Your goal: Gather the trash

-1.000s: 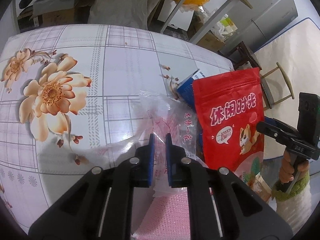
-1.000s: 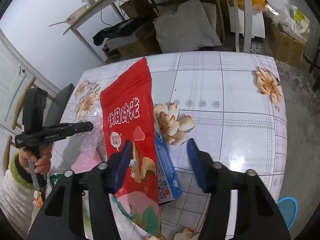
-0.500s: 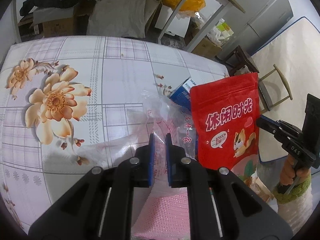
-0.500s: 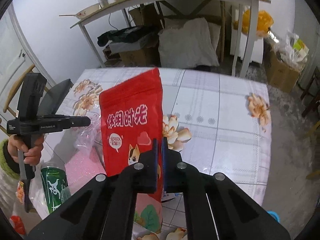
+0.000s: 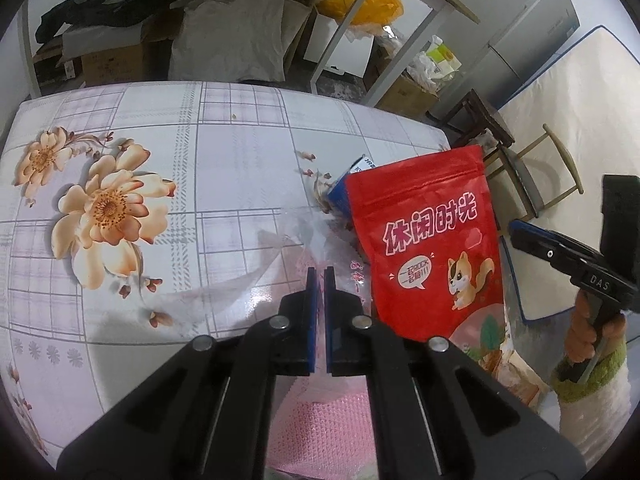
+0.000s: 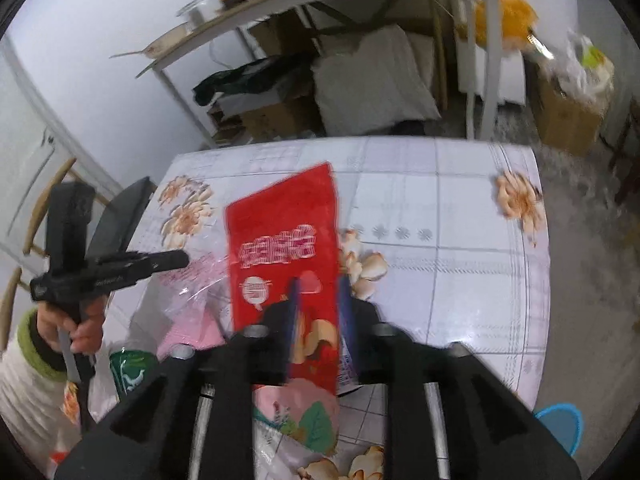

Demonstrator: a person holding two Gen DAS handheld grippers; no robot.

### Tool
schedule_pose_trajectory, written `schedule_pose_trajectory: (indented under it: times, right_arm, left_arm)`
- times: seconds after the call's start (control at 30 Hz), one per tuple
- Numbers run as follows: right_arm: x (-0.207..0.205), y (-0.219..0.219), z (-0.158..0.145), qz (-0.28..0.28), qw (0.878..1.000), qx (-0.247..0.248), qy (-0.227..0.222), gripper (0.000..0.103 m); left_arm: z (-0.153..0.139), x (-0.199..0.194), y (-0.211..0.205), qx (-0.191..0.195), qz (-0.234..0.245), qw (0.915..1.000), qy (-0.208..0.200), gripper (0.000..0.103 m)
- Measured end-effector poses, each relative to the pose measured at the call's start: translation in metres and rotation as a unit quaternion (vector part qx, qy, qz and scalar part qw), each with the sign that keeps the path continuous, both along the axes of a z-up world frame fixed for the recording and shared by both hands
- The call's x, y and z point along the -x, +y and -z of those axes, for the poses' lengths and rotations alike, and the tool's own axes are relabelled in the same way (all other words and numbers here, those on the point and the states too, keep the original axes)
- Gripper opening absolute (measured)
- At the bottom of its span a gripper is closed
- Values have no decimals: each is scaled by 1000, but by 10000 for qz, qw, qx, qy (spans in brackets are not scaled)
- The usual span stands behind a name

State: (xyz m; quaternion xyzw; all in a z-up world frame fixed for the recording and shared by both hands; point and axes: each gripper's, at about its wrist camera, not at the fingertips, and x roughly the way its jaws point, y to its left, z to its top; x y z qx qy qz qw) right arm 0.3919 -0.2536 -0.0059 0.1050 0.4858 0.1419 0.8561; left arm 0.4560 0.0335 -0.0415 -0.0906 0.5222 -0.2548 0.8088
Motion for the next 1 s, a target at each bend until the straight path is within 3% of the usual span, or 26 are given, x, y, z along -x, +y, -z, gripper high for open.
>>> schedule_pose_trajectory:
  times: [0.07,0.23,0.3,0.37,0.47,0.8,1.0]
  right_arm:
    - [-3,0,10,41,9999,-44,142,57]
    - [-13,4,35,-104,9983,-230,533,56]
    - [-11,10,40,-187,9982,-160,549,40]
    - [-9,14,40,-221,9984,-172,497,16]
    - [-3,20,31,-260,9993,-43,266,6]
    - [21,16,-26,32,9959,646,-625,3]
    - [38,0,-60,277,9922,650,-1024,3]
  left_arm:
    - [2,-1,-2,-42,21,10000,18,1]
    - [5,-6,-2,-76,7,10000,33,0]
    - [5,-8,-1,-60,-21,10000,36,0]
    - [6,-10,1,-23,-50,10000,35,0]
    - [5,-9,4,5,-80,10000,9,0]
    - [-23,2,15,252,-222,9988,-343,0]
    - [-56,17,15,336,-221,9967,-707,0]
